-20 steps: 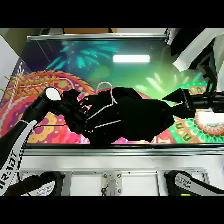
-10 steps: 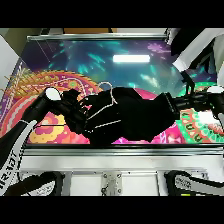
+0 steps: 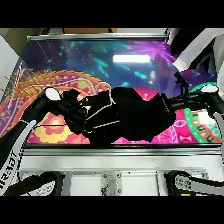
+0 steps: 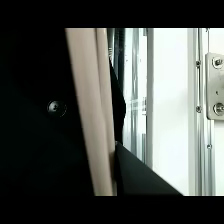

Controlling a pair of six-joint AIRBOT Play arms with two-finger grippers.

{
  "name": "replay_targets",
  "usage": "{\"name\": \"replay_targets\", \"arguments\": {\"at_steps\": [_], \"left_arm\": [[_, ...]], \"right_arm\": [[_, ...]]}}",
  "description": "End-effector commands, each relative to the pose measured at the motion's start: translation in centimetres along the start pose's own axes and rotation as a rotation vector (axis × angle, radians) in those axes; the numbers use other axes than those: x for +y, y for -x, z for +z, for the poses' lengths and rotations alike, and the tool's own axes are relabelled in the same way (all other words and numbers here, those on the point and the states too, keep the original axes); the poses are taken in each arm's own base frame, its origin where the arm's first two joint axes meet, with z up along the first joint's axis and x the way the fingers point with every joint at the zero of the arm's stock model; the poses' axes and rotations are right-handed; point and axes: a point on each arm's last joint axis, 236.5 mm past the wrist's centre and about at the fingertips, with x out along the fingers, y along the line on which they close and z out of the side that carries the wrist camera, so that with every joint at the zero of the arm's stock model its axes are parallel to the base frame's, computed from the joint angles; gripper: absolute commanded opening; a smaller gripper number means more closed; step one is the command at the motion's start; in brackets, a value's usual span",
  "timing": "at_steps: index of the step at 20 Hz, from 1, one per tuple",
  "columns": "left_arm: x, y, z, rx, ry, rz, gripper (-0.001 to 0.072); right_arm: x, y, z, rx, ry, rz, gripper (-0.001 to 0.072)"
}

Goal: Fold the clothes and pants, and hang the long-sleeved shirts on hangers.

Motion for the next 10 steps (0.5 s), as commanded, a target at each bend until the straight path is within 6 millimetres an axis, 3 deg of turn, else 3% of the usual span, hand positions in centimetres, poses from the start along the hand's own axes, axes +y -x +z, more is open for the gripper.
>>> {"name": "replay_targets", "arguments": {"at_steps": [1, 10], "left_arm": [[0.07, -0.01, 0.26, -0.011, 0.001, 0.002, 0.0019], [0.09, -0.01, 0.25, -0.01, 0.001, 0.003, 0.002]], "right_arm": [[0.03, -0.08, 0.0, -0.001, -0.01, 0.003, 0.0711], [0.0, -0.08, 0.42, -0.018, -0.008, 0.001, 0.0711]]}}
